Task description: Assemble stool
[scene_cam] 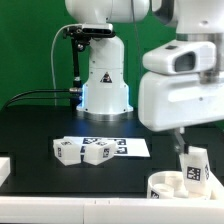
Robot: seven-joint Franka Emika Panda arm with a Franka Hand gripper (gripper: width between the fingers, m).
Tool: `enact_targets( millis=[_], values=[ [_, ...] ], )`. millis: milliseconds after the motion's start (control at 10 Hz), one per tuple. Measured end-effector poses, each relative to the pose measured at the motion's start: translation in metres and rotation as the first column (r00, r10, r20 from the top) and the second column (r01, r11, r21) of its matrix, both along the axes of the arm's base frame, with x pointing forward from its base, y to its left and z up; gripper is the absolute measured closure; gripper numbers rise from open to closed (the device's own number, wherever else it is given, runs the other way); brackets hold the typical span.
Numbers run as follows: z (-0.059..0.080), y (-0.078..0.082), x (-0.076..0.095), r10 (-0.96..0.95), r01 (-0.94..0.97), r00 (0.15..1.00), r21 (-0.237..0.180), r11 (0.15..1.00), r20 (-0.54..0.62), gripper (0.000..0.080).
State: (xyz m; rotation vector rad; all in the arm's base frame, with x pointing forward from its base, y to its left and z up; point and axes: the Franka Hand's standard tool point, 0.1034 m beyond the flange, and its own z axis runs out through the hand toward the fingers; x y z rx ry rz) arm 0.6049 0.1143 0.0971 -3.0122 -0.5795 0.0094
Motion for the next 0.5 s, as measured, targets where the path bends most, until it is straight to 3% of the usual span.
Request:
enact_targets(
  millis=[300, 500],
  values=[
    [-0.004, -0.002, 0.0, 0.203, -0.203, 0.979, -0.008, 0.979, 0.023, 0.015],
    [-0.023, -0.001, -0.01, 0.314, -0.313, 0.949, -0.018, 0.95, 0.035, 0.015]
  ],
)
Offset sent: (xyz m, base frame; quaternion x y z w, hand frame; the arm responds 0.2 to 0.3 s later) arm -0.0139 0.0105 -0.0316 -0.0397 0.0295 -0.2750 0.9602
